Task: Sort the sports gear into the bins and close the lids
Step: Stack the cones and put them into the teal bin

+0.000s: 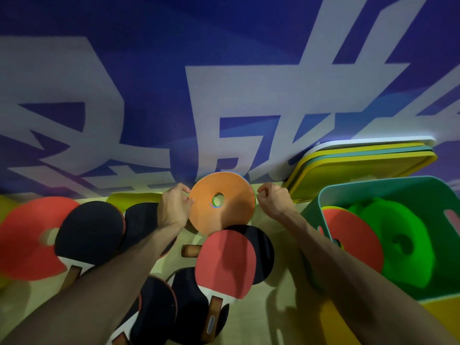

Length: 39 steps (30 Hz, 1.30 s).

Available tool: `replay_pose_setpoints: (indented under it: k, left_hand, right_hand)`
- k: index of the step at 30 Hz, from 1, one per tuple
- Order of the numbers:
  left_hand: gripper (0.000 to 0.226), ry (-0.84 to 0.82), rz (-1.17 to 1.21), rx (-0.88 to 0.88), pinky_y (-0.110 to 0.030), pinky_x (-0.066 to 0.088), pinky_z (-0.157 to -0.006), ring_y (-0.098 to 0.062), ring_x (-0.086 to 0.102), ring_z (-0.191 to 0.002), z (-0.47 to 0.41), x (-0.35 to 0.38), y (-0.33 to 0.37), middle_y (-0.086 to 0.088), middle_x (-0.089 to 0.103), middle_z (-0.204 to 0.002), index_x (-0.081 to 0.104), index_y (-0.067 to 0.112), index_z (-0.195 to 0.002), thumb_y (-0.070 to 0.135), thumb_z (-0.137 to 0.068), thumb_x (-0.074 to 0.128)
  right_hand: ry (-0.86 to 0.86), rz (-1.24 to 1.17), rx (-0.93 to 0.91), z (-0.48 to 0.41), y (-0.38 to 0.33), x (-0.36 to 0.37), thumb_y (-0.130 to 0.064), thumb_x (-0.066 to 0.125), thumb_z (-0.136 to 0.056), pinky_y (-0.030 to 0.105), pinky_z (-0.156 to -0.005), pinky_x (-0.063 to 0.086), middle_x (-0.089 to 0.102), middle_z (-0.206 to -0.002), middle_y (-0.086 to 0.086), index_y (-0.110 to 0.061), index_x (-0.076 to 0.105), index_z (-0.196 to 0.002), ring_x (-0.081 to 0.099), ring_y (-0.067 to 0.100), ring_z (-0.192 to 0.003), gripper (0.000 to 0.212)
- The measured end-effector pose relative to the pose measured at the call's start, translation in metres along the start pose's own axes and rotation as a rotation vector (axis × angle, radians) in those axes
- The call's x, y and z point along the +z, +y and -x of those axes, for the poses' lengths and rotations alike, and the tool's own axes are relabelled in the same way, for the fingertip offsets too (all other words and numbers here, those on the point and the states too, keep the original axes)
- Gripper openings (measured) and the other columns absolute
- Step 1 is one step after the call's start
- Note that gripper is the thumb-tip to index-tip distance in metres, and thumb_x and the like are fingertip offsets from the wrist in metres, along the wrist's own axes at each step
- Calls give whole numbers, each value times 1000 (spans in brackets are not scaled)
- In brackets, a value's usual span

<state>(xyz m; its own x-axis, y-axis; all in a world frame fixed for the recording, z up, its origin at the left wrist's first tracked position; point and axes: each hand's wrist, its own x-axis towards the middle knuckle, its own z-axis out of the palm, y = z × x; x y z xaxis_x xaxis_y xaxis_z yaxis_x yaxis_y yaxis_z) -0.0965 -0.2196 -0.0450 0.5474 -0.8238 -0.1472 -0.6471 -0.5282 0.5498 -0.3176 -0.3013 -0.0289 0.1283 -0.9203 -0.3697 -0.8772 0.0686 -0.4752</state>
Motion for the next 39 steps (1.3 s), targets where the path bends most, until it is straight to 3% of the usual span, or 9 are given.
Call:
replay_pose_setpoints:
  k: [12, 18, 22, 28, 32, 35, 39]
  left_hand:
    - [13, 82, -61, 201, -36, 55, -73, -22, 66, -88, 3, -57, 6, -6, 71, -93, 71, 12, -98, 16, -87, 65]
    - [15, 172, -104, 226, -32, 48, -66, -28, 65, -92, 24, -94, 11, -6, 71, -96, 71, 16, -100, 22, -89, 63]
    - [14, 233, -79, 265, -37, 50, -71, -26, 64, -92, 43, -120, 3, -6, 69, -99, 70, 15, -100, 20, -89, 63]
    - [15, 312, -22, 164, -38, 53, -73, -26, 66, -92, 66, -163, -41, -5, 72, -98, 67, 15, -102, 21, -90, 61]
    - [15, 358, 18, 57, -40, 50, -69, -33, 65, -90, 70, -187, -85, -9, 71, -96, 61, 12, -104, 22, -94, 54]
    - [13, 390, 102, -24, -40, 47, -67, -36, 64, -86, 66, -197, -115, -14, 70, -92, 57, 8, -103, 18, -95, 53]
    - [14, 463, 230, -152, -42, 47, -78, -37, 61, -95, 59, -200, -143, -16, 68, -100, 57, 7, -106, 12, -94, 54]
  right_hand:
    - [-17, 16, -86, 16, -21, -11, -22, 54, -85, 32, -85, 47, 68, -112, 11, -14, 66, -112, 61, 29, -107, 30]
    - [27, 40, -147, 43, -44, -32, -14, 50, -85, 32, -82, 46, 69, -110, 13, -11, 68, -105, 60, 32, -105, 27]
    - [6, 36, -181, 61, -61, -36, -15, 49, -84, 30, -78, 46, 68, -110, 13, -12, 66, -110, 61, 30, -102, 31]
    - [-70, 112, -267, 78, -98, -13, -16, 52, -88, 31, -87, 46, 67, -112, 11, -12, 61, -117, 60, 28, -107, 31]
    - [-121, 149, -315, 82, -124, 11, -15, 52, -87, 26, -84, 45, 68, -110, 5, -16, 61, -119, 61, 24, -106, 32]
    - [-154, 173, -356, 79, -142, 30, -14, 46, -91, 32, -83, 47, 67, -115, 10, -13, 59, -121, 61, 26, -104, 33]
    - [-174, 222, -402, 68, -165, 53, -15, 47, -93, 36, -80, 48, 66, -111, 15, -8, 59, -117, 61, 32, -101, 27]
